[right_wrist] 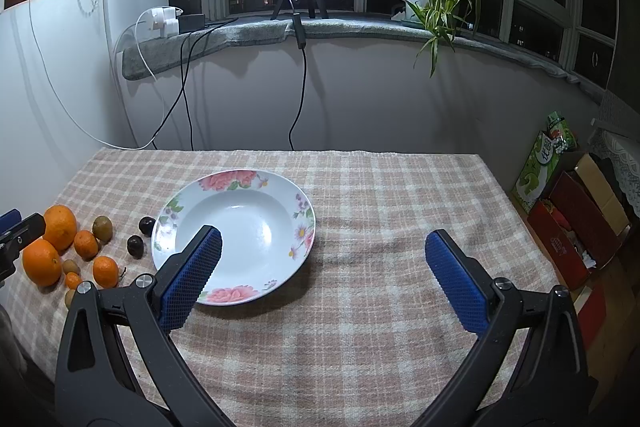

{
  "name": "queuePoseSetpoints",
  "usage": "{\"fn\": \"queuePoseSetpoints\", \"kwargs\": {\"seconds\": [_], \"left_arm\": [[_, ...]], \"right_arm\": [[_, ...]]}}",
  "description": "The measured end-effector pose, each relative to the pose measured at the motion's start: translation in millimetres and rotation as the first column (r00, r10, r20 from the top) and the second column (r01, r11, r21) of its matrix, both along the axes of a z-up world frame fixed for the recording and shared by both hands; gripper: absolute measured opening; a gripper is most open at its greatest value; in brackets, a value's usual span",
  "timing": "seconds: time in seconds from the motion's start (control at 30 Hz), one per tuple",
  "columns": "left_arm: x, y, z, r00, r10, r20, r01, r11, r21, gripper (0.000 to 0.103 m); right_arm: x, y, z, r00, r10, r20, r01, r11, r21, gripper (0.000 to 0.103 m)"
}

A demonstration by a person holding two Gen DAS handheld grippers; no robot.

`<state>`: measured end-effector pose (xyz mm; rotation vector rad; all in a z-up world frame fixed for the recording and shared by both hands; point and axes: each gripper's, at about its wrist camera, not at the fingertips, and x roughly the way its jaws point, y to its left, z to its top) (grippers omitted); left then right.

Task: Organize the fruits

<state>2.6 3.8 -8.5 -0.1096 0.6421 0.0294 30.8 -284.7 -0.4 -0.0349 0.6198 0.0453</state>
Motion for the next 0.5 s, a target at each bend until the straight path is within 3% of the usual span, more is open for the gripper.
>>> {"fn": "queuePoseSetpoints", "kwargs": {"seconds": [0.5], "left_arm": [[-0.7, 0.5, -0.1, 1.0, 0.0, -0.002, 0.0, 1.0, 0.001, 0.084]], "right_arm": [[0.2, 0.1, -0.3, 1.0, -0.001, -0.001, 0.001, 1.0, 0.001, 0.103]]}}
